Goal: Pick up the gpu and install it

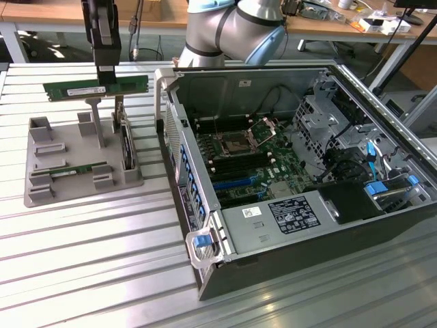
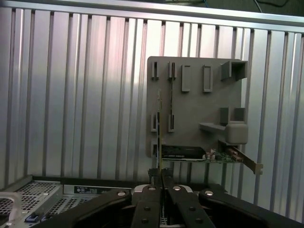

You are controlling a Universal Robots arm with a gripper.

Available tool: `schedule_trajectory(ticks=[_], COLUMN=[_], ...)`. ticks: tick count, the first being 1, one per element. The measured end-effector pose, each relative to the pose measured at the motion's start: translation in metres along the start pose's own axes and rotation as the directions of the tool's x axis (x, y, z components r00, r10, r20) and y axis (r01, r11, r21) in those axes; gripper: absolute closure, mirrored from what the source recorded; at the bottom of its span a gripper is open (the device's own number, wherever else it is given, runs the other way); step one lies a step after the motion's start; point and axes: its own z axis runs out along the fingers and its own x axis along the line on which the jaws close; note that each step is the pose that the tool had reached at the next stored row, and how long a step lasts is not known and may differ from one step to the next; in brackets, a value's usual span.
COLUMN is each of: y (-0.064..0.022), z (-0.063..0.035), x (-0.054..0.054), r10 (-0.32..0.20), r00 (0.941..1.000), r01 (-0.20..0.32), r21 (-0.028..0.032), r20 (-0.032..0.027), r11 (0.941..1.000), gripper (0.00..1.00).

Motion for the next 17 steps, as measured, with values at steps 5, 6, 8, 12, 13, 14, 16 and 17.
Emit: schedule_trajectory(ticks=[5,6,8,12,13,14,16,17], y=[-0.0078,-0.0086,-0.0109,-0.016,-0.018,-0.0194,-0.0217,-0.0229], z=[-0.0003,-0.0003,-0.0005,-0.0007,-0.0008,-0.0009,-0.0009,-0.001], x=[0.001,0.001,0.001,0.001,0.001,0.001,0.001,0.002], r10=[0.0,0.0,0.0,0.0,0.0,0.0,0.0,0.0], r00=[1.0,1.0,1.0,1.0,1.0,1.0,1.0,1.0], r01=[0.0,0.0,0.0,0.0,0.0,0.0,0.0,0.0], r21=[0.0,0.0001,0.0001,0.0,0.0001,0.0,0.0001,0.0001], r20=[0.0001,0.0001,0.0001,0.0,0.0001,0.0001,0.0001,0.0001], r11=[1.0,1.0,1.0,1.0,1.0,1.0,1.0,1.0], gripper=[0.88,0.88,0.88,0.88,0.88,0.88,0.88,0.88])
